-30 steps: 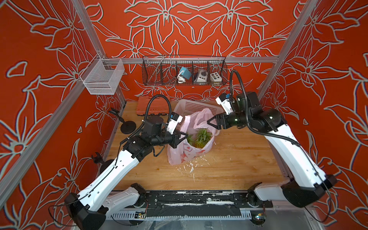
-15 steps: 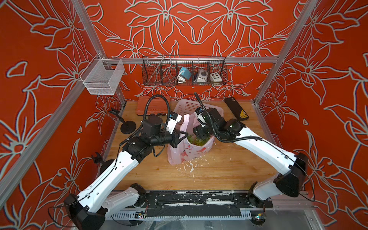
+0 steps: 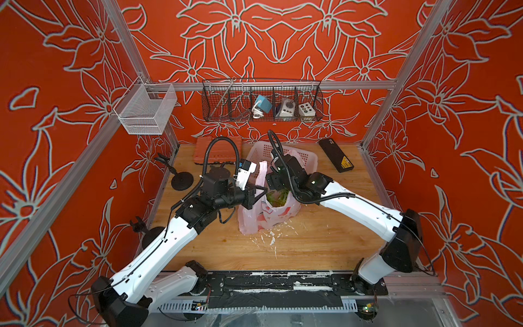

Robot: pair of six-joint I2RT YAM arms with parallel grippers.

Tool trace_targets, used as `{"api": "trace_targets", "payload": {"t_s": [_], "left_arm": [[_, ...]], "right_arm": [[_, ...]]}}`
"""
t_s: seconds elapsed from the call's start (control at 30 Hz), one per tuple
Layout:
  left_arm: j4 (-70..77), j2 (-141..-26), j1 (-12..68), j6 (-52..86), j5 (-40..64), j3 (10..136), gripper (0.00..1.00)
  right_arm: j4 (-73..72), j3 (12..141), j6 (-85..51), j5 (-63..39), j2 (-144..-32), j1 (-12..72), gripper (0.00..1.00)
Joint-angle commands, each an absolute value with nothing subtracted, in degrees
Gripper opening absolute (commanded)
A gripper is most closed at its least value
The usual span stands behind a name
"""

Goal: Place the pineapple into a plastic bag & tie a knot
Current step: Cross the plastic bag at the center of the board.

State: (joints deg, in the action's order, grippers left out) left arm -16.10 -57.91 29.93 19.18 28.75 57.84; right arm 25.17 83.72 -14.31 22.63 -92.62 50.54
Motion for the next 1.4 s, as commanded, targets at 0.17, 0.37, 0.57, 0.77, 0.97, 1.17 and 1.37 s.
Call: {"api": "trace_targets", "payload": {"t_s": [0.17, 0.37, 0.57, 0.77, 0.97, 1.17, 1.37], "left_arm": [[-15.02, -57.15, 29.53, 19.5, 29.97, 57.7, 0.0], [-15.46, -54.61, 29.53, 19.34, 29.79, 57.13, 0.0], [-15.91, -53.97, 29.53, 19.08, 29.97, 57.13, 0.0], [-16.41, -54.7, 29.53, 18.49, 30.06, 58.06, 0.0], [-17.74, -55.74, 29.54, 17.57, 30.76, 60.17, 0.0], [-18.37, -56.25, 29.53, 17.26, 31.27, 61.04, 0.0], [-18.7, -56.25, 29.53, 17.21, 31.62, 61.43, 0.0]], "right_arm": [[23.93, 87.27, -16.43, 34.36, -93.43, 50.51, 0.81], [20.2, 85.26, -13.36, 40.67, -83.08, 48.96, 0.63], [25.44, 85.35, -12.21, 40.43, -76.22, 41.41, 0.61], [27.82, 81.37, -13.18, 29.3, -66.95, 36.16, 0.79], [28.96, 79.28, -13.95, 15.16, -62.21, 34.28, 0.98], [30.85, 81.75, -21.17, 4.45, -62.83, 31.6, 0.98], [26.94, 81.8, -17.81, -12.98, -63.93, 31.66, 0.94]]}}
